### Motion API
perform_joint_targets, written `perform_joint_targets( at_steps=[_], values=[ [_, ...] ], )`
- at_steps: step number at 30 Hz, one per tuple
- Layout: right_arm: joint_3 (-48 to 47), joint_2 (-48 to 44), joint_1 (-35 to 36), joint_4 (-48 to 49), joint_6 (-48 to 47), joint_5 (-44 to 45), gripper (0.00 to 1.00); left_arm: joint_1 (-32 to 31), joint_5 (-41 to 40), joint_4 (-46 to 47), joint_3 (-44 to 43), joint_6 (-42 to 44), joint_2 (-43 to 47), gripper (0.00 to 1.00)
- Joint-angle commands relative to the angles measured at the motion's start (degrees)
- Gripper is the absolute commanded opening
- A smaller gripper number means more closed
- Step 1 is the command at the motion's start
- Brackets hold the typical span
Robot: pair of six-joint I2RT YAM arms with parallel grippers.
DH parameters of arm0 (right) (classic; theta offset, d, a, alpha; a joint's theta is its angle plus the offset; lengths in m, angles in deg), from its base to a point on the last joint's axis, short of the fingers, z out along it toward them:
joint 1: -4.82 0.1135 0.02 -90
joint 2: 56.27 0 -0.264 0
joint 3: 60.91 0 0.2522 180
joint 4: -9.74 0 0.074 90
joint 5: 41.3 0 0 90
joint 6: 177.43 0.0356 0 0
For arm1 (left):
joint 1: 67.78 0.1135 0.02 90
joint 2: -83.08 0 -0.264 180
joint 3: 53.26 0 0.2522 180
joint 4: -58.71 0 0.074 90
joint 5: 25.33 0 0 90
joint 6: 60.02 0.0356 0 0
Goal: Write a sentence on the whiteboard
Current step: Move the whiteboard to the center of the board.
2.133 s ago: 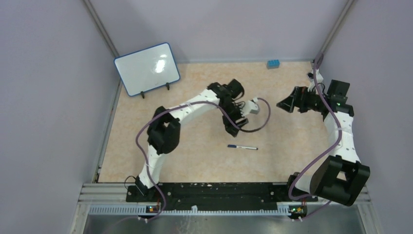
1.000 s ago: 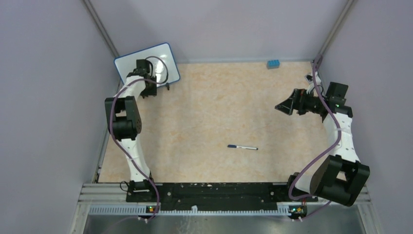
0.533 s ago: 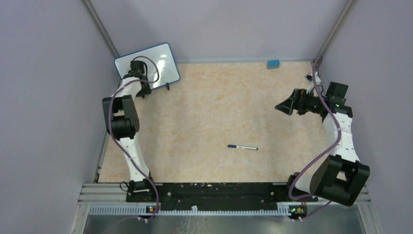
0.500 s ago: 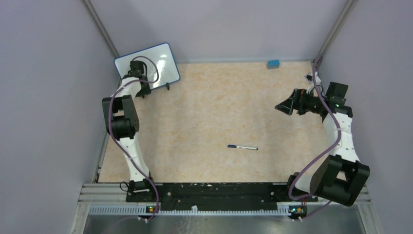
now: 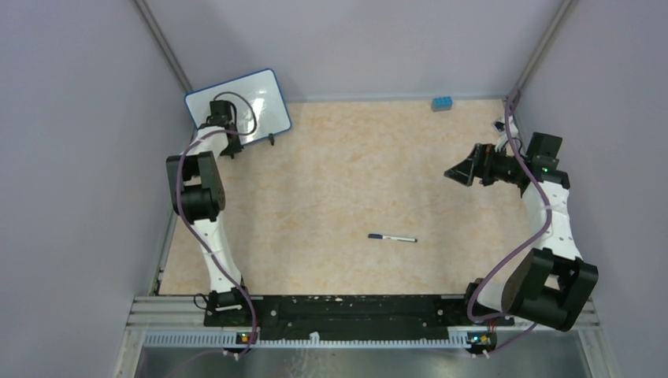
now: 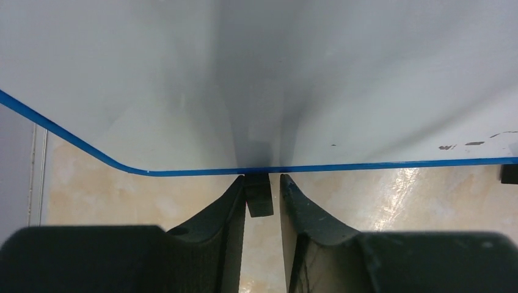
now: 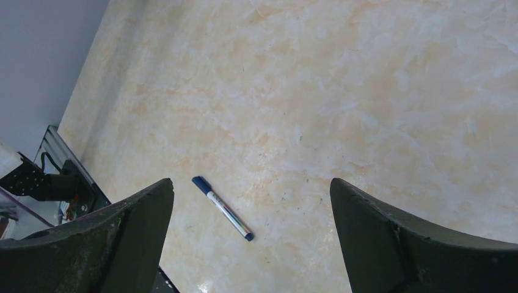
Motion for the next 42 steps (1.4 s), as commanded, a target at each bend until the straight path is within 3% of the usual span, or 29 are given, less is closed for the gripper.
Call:
perform_joint_targets(
  at_steps=[1, 8, 19, 25, 31, 36, 42],
  values=[
    [-0.5, 0.6, 0.4, 0.1, -1.6, -1.7, 0.95, 0.4, 0.6, 2.6, -0.4, 0.6, 0.1, 0.27],
    [-0.8, 0.3, 1.0, -0.6, -2.2, -1.4, 0.95, 0.2, 5.0, -0.4, 3.7, -0.2, 3.2, 0.00],
    [-0.9, -0.7, 4.6, -1.9, -4.2, 1.7, 0.95, -3.0, 8.4, -2.5, 20.4, -4.1, 16.4, 0.00],
    [-1.3, -1.0, 7.9, -2.6, -5.4, 3.6, 0.95, -7.2, 9.4, -4.8, 25.3, -5.5, 20.3, 0.00],
    [-1.3, -1.1, 8.0, -2.7, -5.4, 3.3, 0.95, -12.5, 10.1, -8.0, 26.3, -7.0, 20.2, 0.09],
    [-0.8, -1.1, 8.0, -2.6, -5.8, 3.3, 0.95, -16.1, 13.9, -9.1, 27.1, -7.4, 22.4, 0.27],
    [-0.5, -0.9, 8.0, -2.0, -5.7, 3.2, 0.95, -19.7, 21.2, -10.6, 27.7, -0.7, 26.7, 0.41]
  ],
)
